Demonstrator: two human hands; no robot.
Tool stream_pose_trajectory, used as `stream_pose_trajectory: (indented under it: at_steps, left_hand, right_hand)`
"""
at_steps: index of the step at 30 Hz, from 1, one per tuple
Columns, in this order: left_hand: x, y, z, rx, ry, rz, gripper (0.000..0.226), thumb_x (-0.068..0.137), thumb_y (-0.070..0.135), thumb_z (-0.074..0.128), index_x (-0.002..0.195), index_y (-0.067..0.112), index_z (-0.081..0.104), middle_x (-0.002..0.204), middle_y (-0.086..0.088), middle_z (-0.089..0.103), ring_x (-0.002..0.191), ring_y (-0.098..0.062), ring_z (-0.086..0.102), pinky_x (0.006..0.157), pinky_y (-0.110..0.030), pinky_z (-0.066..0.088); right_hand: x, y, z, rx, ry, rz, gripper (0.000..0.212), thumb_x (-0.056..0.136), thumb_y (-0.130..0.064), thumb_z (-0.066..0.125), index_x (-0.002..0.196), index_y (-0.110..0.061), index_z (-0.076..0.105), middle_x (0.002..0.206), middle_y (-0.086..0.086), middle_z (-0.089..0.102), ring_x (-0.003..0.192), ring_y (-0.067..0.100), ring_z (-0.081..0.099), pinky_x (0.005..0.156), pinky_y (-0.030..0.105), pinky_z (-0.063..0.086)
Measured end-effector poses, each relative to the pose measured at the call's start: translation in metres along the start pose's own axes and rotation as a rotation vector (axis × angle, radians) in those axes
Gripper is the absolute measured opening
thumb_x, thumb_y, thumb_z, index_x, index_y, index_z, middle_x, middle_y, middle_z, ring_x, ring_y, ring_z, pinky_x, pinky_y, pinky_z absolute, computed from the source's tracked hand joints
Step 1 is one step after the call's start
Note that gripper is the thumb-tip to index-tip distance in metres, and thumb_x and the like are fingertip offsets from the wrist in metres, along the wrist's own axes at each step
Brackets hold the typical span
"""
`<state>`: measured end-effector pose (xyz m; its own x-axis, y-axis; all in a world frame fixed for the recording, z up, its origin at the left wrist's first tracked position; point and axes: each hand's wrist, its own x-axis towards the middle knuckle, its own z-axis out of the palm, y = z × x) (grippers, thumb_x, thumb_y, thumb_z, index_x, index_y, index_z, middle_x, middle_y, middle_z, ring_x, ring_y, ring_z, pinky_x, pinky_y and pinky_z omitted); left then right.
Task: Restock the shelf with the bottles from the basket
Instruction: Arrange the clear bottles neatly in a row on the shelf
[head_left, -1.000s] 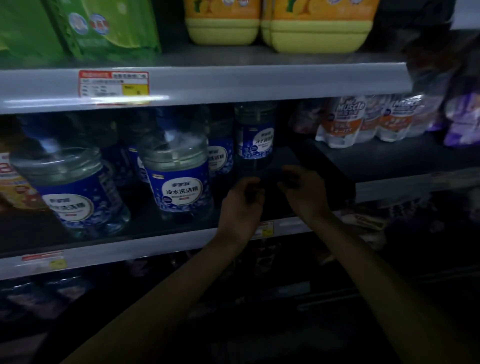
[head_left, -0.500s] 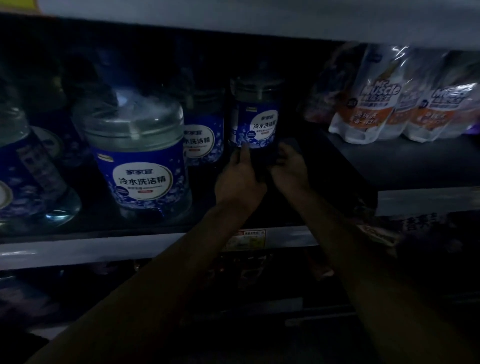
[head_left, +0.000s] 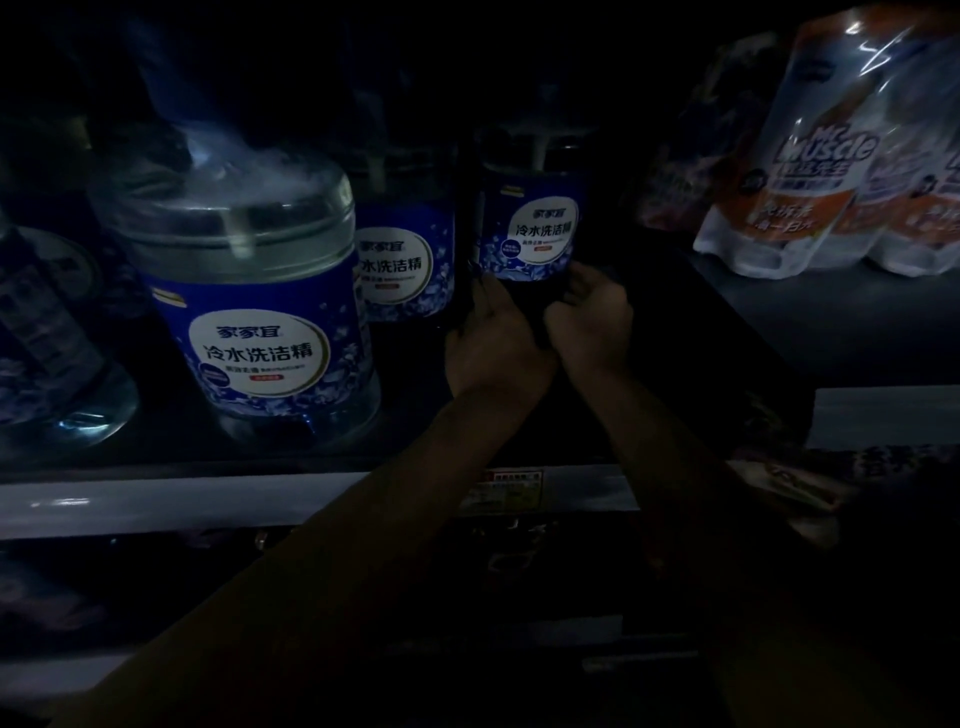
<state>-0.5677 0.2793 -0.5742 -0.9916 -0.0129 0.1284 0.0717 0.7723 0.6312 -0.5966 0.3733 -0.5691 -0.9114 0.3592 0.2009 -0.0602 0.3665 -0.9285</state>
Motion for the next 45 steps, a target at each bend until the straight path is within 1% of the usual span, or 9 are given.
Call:
stream_pose_trajectory:
  at_steps: [5,8,10,13,18,20,23,32,45]
  left_hand:
    - [0.006,0.007,-0.008,-0.035,-0.049,-0.021,0.102,0.1,0.043,0.062,0.163,0.003,-0.007,0.174,-0.015,0.002,0.157,-0.029,0.019,0.125,-0.046,0.025]
    - [-0.002,0.0,-0.012,0.097,-0.071,0.072,0.099,0.099,0.041,0.062,0.164,0.008,-0.005,0.173,-0.018,-0.001,0.156,-0.034,0.023,0.123,-0.047,0.029]
    - [-0.014,-0.01,-0.016,0.196,-0.128,0.162,0.093,0.101,0.041,0.058,0.166,0.015,-0.003,0.173,-0.018,-0.001,0.157,-0.036,0.02,0.125,-0.047,0.027]
    - [-0.027,-0.022,-0.023,0.322,-0.226,0.24,0.084,0.106,0.049,0.045,0.166,0.022,-0.007,0.173,-0.012,-0.01,0.161,-0.03,-0.001,0.13,-0.044,0.009]
    - [-0.024,-0.023,-0.024,0.378,-0.288,0.235,0.081,0.108,0.054,0.029,0.163,0.019,-0.018,0.171,-0.008,-0.023,0.159,-0.026,-0.017,0.129,-0.043,0.0]
    - [-0.019,-0.021,-0.02,0.372,-0.282,0.218,0.079,0.109,0.052,0.026,0.163,0.015,-0.02,0.171,-0.009,-0.023,0.159,-0.025,-0.017,0.129,-0.041,-0.002]
    - [-0.013,-0.018,-0.015,0.381,-0.276,0.191,0.076,0.11,0.05,0.021,0.162,0.011,-0.02,0.17,-0.01,-0.024,0.159,-0.024,-0.018,0.13,-0.039,-0.004]
    - [-0.003,-0.015,-0.009,0.38,-0.249,0.171,0.071,0.11,0.047,0.017,0.164,0.013,-0.015,0.171,-0.013,-0.021,0.159,-0.025,-0.016,0.13,-0.04,-0.004]
    - [-0.001,-0.013,-0.007,0.428,-0.255,0.142,0.067,0.111,0.047,0.014,0.166,0.016,-0.007,0.171,-0.012,-0.022,0.16,-0.025,-0.011,0.13,-0.04,-0.001]
  right_hand:
    - [0.003,0.002,-0.007,0.05,-0.004,0.035,0.054,0.087,0.007,0.056,0.138,-0.01,0.06,0.132,0.008,0.065,0.119,0.017,0.061,0.093,0.024,0.048]
    - [0.007,0.009,-0.014,-0.032,-0.071,-0.086,0.051,0.087,0.006,0.059,0.136,-0.008,0.061,0.129,0.01,0.067,0.118,0.021,0.063,0.105,0.037,0.05]
    - [0.008,0.015,-0.021,-0.212,-0.096,-0.22,0.053,0.088,0.004,0.06,0.14,-0.01,0.058,0.132,0.009,0.065,0.122,0.023,0.06,0.108,0.039,0.047]
    - [0.006,0.023,-0.031,-0.474,-0.164,-0.386,0.067,0.091,0.0,0.063,0.153,-0.014,0.043,0.148,0.012,0.052,0.136,0.029,0.048,0.113,0.029,0.032]
    - [0.005,0.033,-0.034,-0.711,-0.358,-0.412,0.066,0.104,-0.025,0.045,0.162,-0.017,0.014,0.168,0.008,0.019,0.154,0.035,0.016,0.123,0.052,0.02]
    - [0.002,0.032,-0.035,-0.8,-0.397,-0.402,0.064,0.106,-0.036,0.035,0.162,-0.021,0.008,0.17,0.004,0.007,0.156,0.035,0.002,0.125,0.054,0.011]
    - [-0.004,0.027,-0.036,-0.852,-0.432,-0.379,0.063,0.108,-0.038,0.035,0.162,-0.026,0.004,0.17,-0.003,-0.003,0.155,0.034,-0.008,0.126,0.05,0.004]
    - [0.0,0.029,-0.032,-0.884,-0.441,-0.352,0.059,0.108,-0.044,0.027,0.16,-0.042,-0.001,0.17,-0.009,-0.004,0.156,0.032,-0.006,0.124,0.056,0.002]
    - [0.005,0.028,-0.032,-0.899,-0.468,-0.305,0.06,0.107,-0.051,0.023,0.158,-0.045,-0.007,0.169,-0.011,-0.01,0.156,0.029,-0.005,0.124,0.056,0.002]
